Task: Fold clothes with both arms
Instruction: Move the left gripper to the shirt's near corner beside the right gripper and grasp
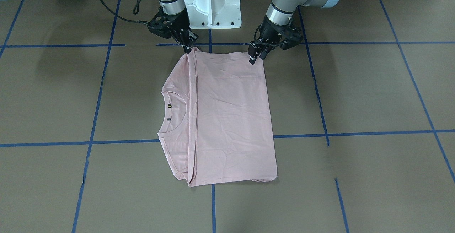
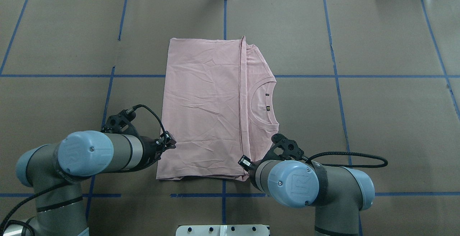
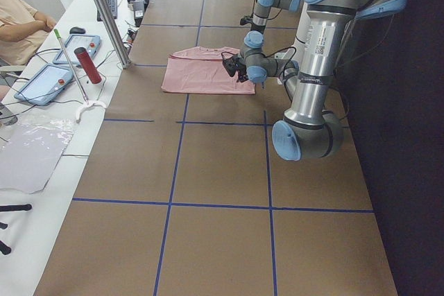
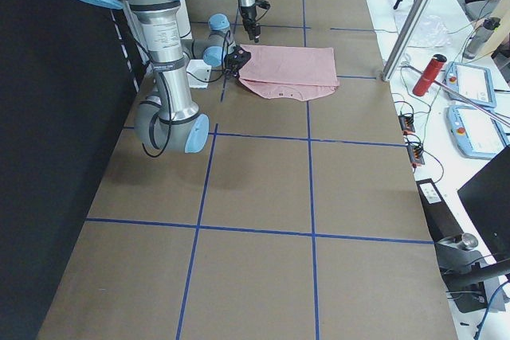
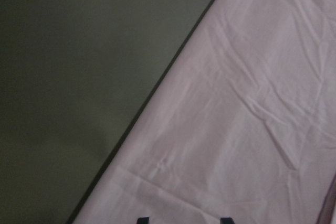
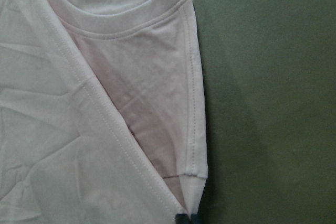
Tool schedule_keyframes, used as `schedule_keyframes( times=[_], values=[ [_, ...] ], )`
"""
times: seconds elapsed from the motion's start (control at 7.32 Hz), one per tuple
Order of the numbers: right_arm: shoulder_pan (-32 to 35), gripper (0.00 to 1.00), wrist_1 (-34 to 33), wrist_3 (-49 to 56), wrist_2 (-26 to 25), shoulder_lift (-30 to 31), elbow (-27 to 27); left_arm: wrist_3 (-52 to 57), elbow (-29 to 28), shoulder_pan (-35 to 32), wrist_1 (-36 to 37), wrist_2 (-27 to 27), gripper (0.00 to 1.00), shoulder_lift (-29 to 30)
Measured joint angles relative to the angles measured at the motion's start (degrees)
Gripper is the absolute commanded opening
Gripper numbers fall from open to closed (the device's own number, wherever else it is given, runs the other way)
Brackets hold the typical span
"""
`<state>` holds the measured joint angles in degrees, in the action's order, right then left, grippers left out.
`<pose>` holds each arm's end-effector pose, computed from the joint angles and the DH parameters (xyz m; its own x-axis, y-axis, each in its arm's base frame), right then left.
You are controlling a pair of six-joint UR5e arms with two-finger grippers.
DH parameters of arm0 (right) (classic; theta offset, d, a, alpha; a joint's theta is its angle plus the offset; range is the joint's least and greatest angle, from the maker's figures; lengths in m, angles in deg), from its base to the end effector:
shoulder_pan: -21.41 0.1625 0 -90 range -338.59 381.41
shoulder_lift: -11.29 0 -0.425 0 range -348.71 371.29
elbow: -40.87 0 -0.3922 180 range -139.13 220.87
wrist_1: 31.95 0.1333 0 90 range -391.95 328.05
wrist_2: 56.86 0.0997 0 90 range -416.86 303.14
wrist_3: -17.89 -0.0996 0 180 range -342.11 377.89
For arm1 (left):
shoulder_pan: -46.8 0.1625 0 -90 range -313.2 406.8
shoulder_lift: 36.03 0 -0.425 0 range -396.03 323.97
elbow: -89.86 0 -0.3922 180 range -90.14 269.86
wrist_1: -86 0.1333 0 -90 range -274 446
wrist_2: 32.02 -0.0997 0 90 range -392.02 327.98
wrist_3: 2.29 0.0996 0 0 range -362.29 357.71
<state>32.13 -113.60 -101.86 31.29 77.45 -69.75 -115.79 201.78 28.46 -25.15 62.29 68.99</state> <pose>-0.5556 -0.2441 0.2573 0.4108 0.5825 0.7013 -0.4781 0.7927 -0.3784 0.4926 -0.2958 0.3051 0.3592 -0.5380 -0.7626 0.4323 0.8201 -0.3749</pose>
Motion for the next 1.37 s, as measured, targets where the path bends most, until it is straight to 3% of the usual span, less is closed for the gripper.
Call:
schedule_keyframes(
  times=[0.68, 0.82, 0.96, 1.09, 1.23, 1.37],
  values=[
    [-0.01, 0.0, -0.03, 0.02, 0.06, 0.03, -0.03, -1.75, -0.45, 3.95, 5.52, -0.45, 0.63, -0.22],
    [-0.01, 0.0, -0.01, 0.0, 0.03, 0.03, -0.03, -1.79, -0.57, 4.28, 5.8, -0.45, 0.58, -0.27],
    [0.0, 0.0, -0.02, 0.0, 0.01, 0.03, -0.03, -1.8, -0.61, 4.46, 5.92, -0.45, 0.45, -0.29],
    [-0.01, 0.0, -0.05, -0.01, 0.01, 0.03, -0.03, -1.83, -0.63, 4.59, 5.99, -0.45, 0.18, -0.29],
    [-0.01, 0.0, -0.07, 0.0, 0.0, 0.02, -0.03, -2.08, -0.67, 4.66, 6.02, -0.45, 0.0, -0.32],
    [-0.01, 0.0, -0.07, -0.01, 0.0, 0.03, -0.03, -2.52, -0.7, 4.72, 6.03, -0.45, 0.0, -0.34]
  ],
)
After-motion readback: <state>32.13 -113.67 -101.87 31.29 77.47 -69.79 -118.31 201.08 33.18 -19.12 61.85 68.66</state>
